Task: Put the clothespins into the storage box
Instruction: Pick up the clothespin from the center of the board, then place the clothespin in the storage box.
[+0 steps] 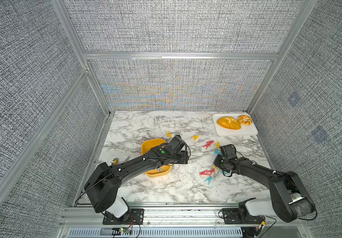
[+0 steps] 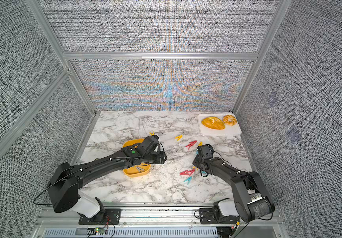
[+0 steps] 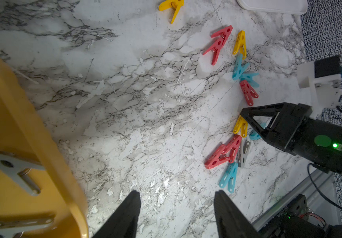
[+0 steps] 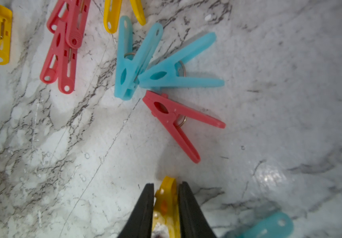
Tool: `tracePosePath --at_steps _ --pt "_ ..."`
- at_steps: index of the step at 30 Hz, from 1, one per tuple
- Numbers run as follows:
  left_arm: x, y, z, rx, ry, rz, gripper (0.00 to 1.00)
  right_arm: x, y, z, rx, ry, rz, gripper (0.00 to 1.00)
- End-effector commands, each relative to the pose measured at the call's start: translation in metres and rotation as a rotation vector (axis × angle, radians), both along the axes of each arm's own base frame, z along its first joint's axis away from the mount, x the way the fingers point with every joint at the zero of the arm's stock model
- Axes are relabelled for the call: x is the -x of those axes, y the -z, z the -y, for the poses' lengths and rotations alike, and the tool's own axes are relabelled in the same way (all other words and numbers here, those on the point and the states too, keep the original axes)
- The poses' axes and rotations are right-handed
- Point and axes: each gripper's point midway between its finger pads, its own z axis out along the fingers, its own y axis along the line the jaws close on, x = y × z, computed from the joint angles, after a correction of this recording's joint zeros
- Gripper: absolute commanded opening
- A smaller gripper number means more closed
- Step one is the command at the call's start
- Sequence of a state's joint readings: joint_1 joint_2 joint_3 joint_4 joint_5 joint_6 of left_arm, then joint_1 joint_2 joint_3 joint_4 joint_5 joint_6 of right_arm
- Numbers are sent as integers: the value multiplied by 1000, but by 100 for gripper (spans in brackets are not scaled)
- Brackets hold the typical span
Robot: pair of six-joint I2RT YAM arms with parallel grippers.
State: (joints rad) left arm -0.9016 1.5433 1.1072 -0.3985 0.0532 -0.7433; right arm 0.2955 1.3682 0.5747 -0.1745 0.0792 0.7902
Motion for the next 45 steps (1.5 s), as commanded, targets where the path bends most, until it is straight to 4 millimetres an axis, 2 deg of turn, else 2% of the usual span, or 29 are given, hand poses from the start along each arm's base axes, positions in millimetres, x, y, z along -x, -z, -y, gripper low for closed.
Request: tracePosePath --at_steps 1,6,9,13,15,18,21,23,26,29,31,33,36,39,41,45 --pt "1 -1 -6 -14 -8 12 62 -1 -5 3 14 15 18 24" --pt "-2 -6 -24 -39 -52 24 62 -7 -21 -2 5 0 62 21" --pt "-7 -12 -41 -32 -93 30 63 -12 -35 -13 -8 -26 93 20" --pt "-15 -18 -73 -6 -171 27 64 -23 -65 -46 -38 -96 151 20" --pt "-18 -17 -92 9 -221 16 65 -28 -83 -71 -63 -141 183 21" --pt "-19 -11 -128 16 -317 -2 66 -35 -114 -121 -116 -229 235 21" --pt "-16 -10 -158 13 -398 10 68 -37 -136 -179 -166 -330 260 22" --pt "-11 -11 -175 10 -441 24 69 -35 -150 -224 -202 -412 272 22" --pt "-3 -16 -196 7 -491 41 71 -31 -161 -283 -254 -520 274 21" --pt "6 -22 -211 9 -530 66 72 -26 -162 -332 -287 -626 268 23" --pt "11 -25 -219 10 -548 81 73 -24 -159 -356 -302 -687 259 26" --pt "15 -26 -222 10 -553 87 74 -23 -151 -370 -314 -743 247 30" --pt "17 -26 -220 12 -535 77 74 -25 -146 -376 -318 -790 269 41" --pt "17 -21 -213 18 -505 53 73 -24 -152 -367 -306 -811 320 52" --pt "14 -20 -201 45 -452 42 72 -24 -158 -352 -281 -797 362 54" --pt "7 -12 -180 79 -390 -13 67 -37 -157 -294 -166 -683 386 53"
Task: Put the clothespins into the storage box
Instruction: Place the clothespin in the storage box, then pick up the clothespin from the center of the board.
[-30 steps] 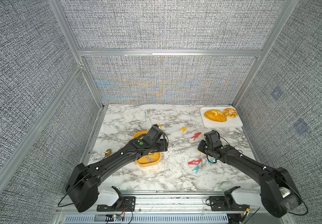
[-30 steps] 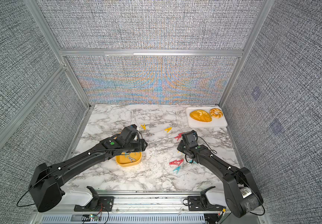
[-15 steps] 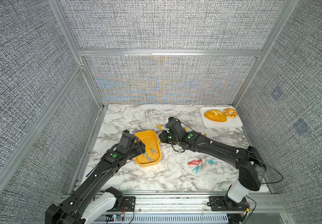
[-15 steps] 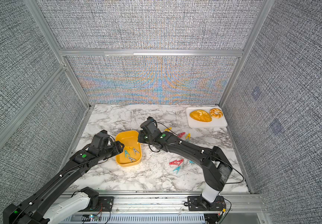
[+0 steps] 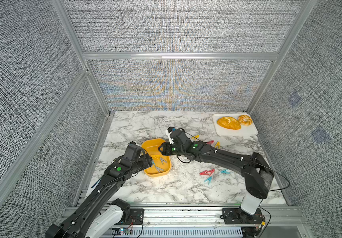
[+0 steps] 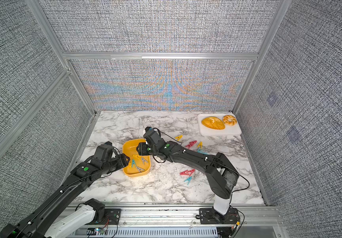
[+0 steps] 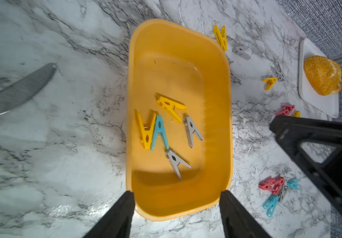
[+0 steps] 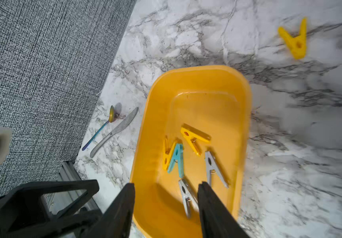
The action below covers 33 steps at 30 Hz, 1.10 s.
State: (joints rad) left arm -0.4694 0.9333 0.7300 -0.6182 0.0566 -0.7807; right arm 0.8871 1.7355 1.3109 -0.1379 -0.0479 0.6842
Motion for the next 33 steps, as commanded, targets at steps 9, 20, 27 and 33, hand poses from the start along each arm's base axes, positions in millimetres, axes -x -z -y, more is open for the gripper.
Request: tracePosePath --at_steps 9,20,27,33 --pt "-27 -3 55 157 123 7 66 -87 12 94 310 61 148 44" --pt "-38 -1 55 187 85 -19 70 -169 77 65 473 -86 131 39" --pt "-38 -5 49 185 75 -14 71 -194 100 30 486 -181 155 39" --pt "-34 -1 43 179 59 -20 71 -202 122 21 539 -196 154 44"
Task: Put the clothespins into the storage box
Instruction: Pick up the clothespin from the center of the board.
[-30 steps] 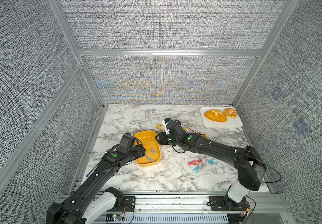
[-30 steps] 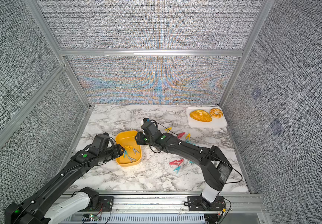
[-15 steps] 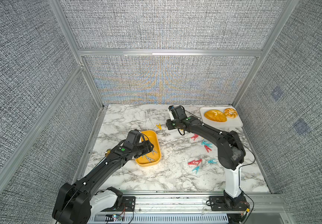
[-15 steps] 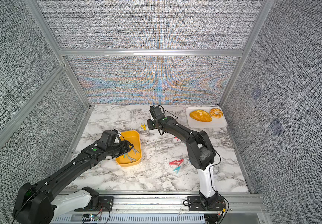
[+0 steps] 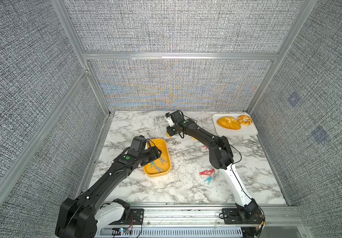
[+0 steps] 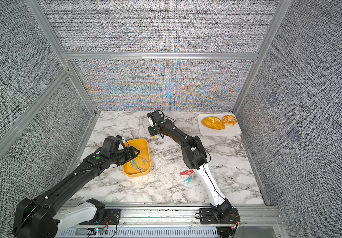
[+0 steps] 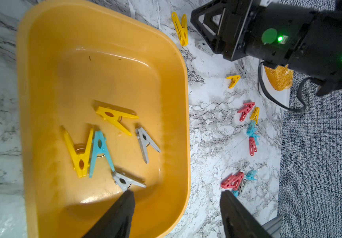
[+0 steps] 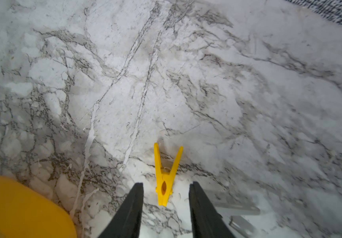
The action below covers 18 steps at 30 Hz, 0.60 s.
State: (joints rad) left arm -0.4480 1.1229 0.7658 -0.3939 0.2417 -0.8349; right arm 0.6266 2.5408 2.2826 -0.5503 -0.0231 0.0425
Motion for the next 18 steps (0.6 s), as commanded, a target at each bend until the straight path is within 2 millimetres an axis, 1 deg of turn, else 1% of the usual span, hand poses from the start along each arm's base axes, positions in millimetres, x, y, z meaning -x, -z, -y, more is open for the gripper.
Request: tracePosePath --at_steps 1,6,10,13,17,18 --pt "2 2 -3 -5 -2 1 72 2 14 3 63 -10 -13 45" --pt "2 2 -3 -6 0 -2 71 -1 28 10 107 20 -5 46" --pt "1 3 -4 -11 -2 -5 72 -2 31 12 114 26 2 46" --pt "1 5 -3 -10 2 -10 72 -1 33 9 106 13 -5 46" --pt "1 6 -3 -11 1 -12 72 1 38 7 102 3 -18 40" --pt "1 6 -3 -11 1 -13 72 1 38 6 104 2 -18 37"
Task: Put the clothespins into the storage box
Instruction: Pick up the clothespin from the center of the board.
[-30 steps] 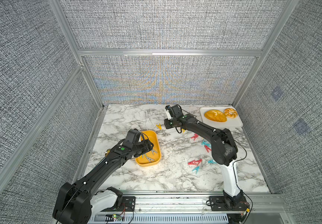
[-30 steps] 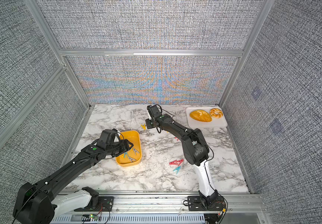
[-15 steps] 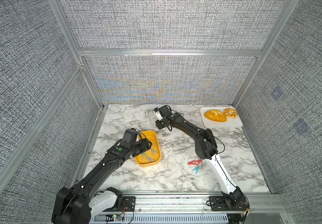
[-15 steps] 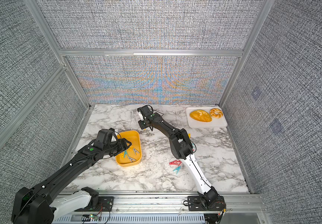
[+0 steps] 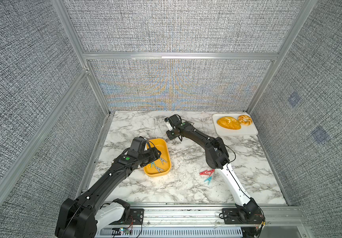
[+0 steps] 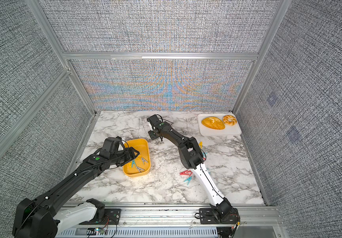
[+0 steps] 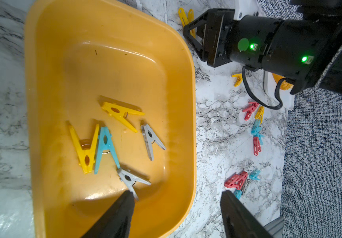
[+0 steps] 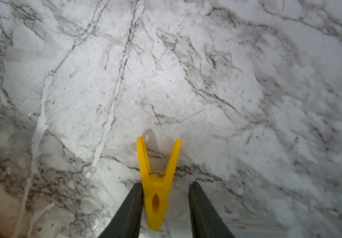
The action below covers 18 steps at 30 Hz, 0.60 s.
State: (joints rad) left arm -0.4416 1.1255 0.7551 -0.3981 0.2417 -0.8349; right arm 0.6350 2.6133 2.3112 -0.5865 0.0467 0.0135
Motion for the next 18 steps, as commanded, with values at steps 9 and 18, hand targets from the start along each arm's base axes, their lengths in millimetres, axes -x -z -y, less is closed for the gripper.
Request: tracePosePath --at_steps 9,18 --pt "0 1 1 1 13 0 72 7 -4 -6 -12 -14 3 19" --pt "2 0 -3 -5 -5 13 72 17 -62 -4 -93 12 48 16"
